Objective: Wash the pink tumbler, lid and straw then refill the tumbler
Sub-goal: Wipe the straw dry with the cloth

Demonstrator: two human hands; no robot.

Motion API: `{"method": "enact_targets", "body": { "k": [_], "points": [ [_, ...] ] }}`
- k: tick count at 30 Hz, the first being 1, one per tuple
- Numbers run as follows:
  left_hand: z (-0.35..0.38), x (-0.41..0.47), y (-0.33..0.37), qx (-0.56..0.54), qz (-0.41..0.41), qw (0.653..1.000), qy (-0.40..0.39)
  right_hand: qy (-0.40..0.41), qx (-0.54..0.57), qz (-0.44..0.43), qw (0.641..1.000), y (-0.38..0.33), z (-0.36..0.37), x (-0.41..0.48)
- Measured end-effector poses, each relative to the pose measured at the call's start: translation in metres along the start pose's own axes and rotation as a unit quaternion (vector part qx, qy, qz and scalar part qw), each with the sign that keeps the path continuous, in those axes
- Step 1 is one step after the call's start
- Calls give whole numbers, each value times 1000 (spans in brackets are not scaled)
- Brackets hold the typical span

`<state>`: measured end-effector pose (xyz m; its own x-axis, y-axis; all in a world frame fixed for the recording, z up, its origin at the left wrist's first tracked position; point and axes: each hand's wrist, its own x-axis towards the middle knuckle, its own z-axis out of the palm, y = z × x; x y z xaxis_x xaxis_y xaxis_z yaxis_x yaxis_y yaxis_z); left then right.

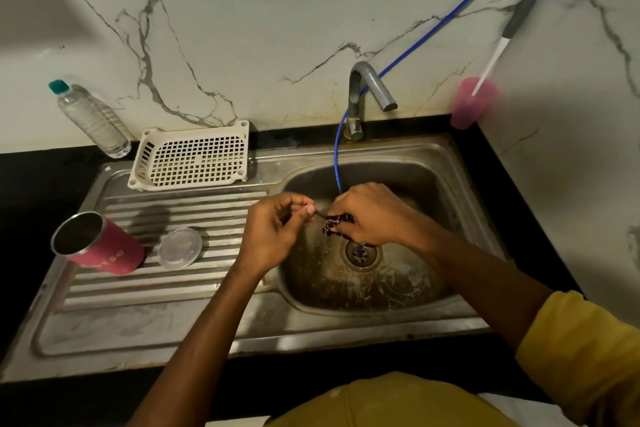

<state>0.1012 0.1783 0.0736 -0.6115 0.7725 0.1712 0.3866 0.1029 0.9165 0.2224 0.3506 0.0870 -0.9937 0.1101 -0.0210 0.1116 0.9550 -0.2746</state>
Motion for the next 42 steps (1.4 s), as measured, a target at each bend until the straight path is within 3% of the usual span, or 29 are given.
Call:
{"method": "enact_targets", "body": {
  "k": [2, 4, 6, 9, 12, 20, 27, 33, 38, 42],
  "points": [
    [-7, 1, -1, 158, 56, 983, -74, -18, -46, -11, 999, 3, 3, -1],
    [-9, 1, 3, 328, 108, 925, -157, -30, -81, -24, 996, 3, 7, 1],
    [-6, 0, 6, 427, 128, 876, -186, -37, -102, -36, 993, 2, 11, 4],
    [-11, -2, 11, 457, 149, 856, -190, -23, -120, -57, 991, 1, 12, 8],
    [-27, -7, 3, 468, 220, 846, -132, 2, -116, -83, 990, 14, 7, 5],
    [-48, -30, -15, 442, 213, 867, -84, -2, -91, -49, 995, 57, -2, -7],
    [-63, -59, -48, 379, 129, 913, -82, 4, -76, 10, 997, 50, 13, -2],
    [-115, -108, -101, 333, -48, 941, 44, 44, 33, 203, 978, 78, 26, -10],
    [-92, -118, -124, 255, -189, 940, 124, 5, 86, 158, 984, 41, 50, 0],
    [-70, -109, -126, 295, -260, 911, 126, -3, 89, 101, 991, 4, 58, 24]
  ]
}}
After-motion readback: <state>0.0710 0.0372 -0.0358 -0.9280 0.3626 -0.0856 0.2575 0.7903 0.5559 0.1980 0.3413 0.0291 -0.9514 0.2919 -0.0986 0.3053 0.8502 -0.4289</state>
